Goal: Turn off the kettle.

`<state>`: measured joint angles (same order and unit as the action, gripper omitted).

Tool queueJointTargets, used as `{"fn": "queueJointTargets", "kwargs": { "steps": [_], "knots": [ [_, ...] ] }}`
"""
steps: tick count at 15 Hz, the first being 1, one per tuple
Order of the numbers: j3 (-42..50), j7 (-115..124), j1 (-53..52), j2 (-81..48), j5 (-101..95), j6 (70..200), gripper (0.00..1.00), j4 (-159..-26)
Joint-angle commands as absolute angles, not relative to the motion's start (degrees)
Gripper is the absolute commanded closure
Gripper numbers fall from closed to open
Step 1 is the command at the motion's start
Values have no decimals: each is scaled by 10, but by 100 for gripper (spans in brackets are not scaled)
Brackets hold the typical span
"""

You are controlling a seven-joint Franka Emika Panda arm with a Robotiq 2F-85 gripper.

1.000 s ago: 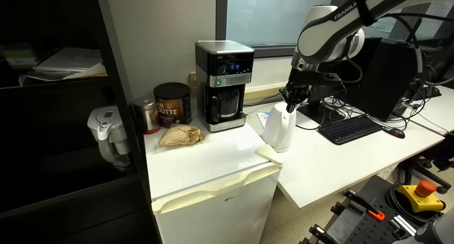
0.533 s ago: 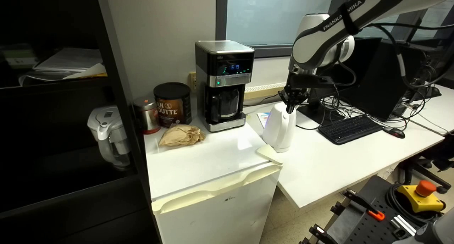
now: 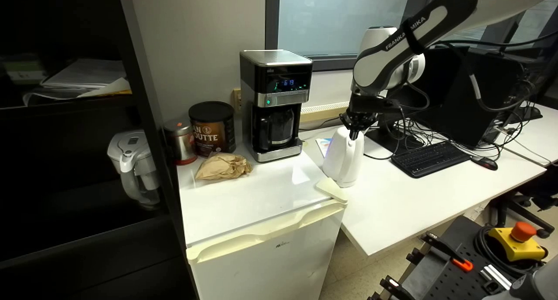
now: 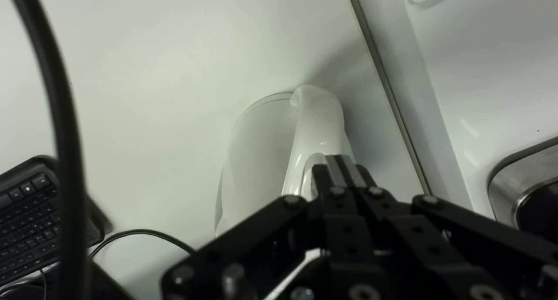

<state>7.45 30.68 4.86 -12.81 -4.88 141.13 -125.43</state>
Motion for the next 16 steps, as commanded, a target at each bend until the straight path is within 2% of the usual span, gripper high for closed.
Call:
{"fn": "queueJointTargets", "kwargs": {
  "steps": [1, 16],
  "knots": [
    [92, 336, 31, -157, -61, 1420, 99, -1225],
    [110, 363, 11, -207, -57, 1417, 99, -1188]
  ]
}}
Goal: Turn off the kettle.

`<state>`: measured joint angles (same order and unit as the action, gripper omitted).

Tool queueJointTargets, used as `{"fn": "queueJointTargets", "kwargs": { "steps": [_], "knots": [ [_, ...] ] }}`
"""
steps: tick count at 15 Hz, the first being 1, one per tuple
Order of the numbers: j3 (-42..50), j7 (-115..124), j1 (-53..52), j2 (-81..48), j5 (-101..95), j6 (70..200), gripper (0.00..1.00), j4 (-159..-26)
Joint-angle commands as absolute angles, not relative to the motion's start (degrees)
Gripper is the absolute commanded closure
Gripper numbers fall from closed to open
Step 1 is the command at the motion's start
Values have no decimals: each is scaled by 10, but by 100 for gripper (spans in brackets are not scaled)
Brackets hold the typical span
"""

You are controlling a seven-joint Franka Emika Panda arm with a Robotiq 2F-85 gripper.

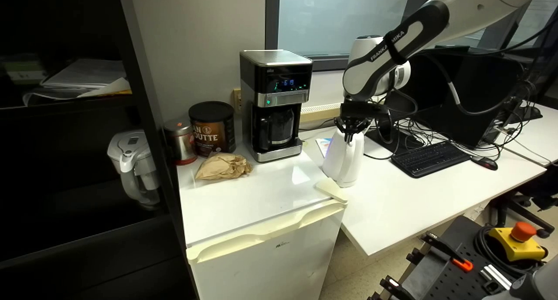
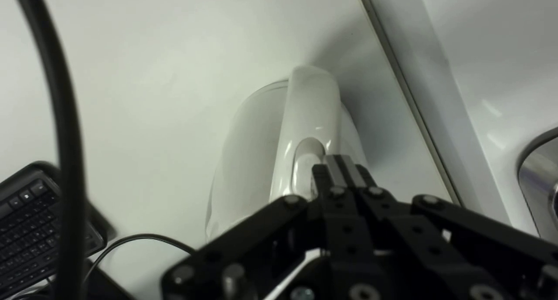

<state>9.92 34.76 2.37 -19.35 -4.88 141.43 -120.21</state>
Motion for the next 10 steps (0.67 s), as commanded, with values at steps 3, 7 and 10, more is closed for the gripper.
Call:
{"fn": "queueJointTargets", "kwargs": {
  "steps": [3, 7, 10],
  "knots": [
    [113, 363, 10, -209, -56, 1418, 99, -1188],
    [114, 362, 11, -209, -54, 1419, 99, -1191],
    [114, 361, 12, -205, -54, 1421, 99, -1197]
  ]
}}
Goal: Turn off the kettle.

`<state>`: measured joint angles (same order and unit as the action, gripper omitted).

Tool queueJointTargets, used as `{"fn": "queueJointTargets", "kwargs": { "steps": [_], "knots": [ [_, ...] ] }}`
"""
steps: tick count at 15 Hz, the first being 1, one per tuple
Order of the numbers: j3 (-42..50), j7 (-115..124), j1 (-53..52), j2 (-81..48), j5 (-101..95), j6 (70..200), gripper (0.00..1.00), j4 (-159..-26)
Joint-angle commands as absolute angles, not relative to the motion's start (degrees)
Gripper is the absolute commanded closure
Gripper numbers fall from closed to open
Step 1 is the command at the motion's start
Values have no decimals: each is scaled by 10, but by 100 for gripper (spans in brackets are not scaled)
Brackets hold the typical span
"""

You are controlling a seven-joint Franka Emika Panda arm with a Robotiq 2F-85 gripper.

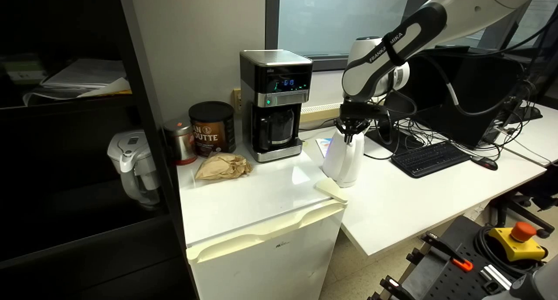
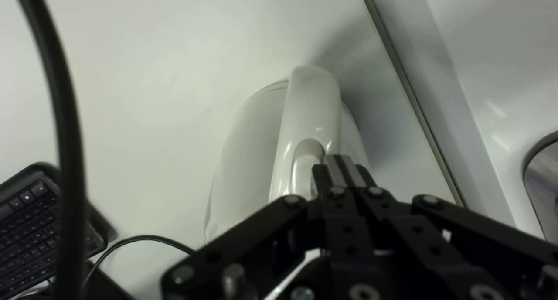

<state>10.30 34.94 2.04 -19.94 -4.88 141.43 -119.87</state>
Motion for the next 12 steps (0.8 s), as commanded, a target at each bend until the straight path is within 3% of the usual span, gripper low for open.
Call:
{"fn": "queueJointTargets", "kwargs": {
  "steps": [1, 12],
  "knots": [
    [115, 361, 12, -203, -55, 1423, 99, -1201],
    [114, 354, 12, -175, -55, 1444, 100, -1245]
  ]
}}
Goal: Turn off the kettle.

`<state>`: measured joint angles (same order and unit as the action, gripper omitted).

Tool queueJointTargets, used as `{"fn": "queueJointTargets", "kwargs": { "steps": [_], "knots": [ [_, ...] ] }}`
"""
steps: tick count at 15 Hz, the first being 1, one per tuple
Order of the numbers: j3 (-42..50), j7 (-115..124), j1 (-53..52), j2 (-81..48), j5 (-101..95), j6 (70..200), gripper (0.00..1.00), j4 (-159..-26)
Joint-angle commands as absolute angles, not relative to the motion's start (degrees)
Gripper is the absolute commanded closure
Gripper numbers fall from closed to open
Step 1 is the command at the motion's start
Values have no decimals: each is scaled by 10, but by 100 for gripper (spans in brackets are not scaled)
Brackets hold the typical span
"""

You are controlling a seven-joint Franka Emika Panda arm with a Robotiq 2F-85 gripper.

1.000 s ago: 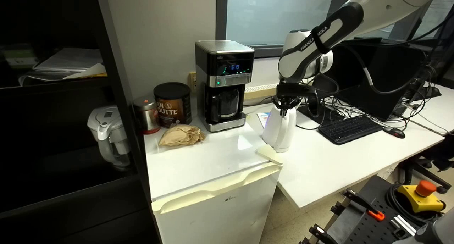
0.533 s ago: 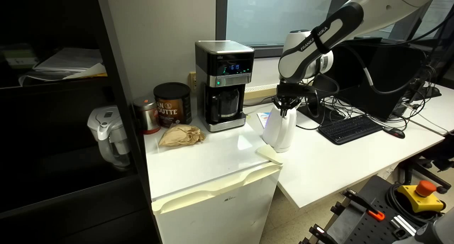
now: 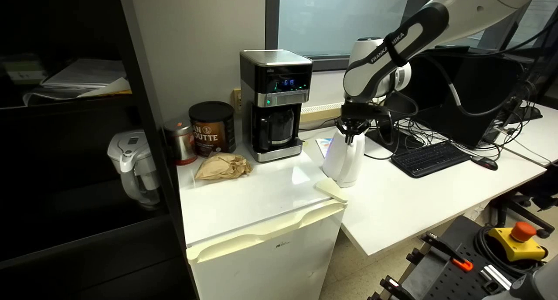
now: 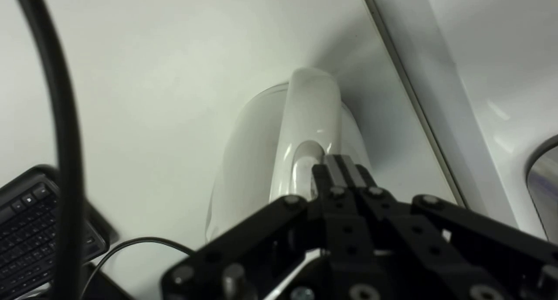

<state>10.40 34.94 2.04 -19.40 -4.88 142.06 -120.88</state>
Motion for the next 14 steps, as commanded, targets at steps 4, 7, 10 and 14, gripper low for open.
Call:
{"fn": "queueJointTargets", "kwargs": {
  "steps": [4, 7, 10, 14],
  "knots": [
    [114, 351, 12, -155, -55, 1470, 100, -1277],
    [114, 352, 12, -145, -56, 1485, 100, -1295],
    [115, 352, 13, -140, -56, 1496, 100, -1308],
    [116, 352, 12, -127, -60, 1503, 100, -1326]
  ]
}}
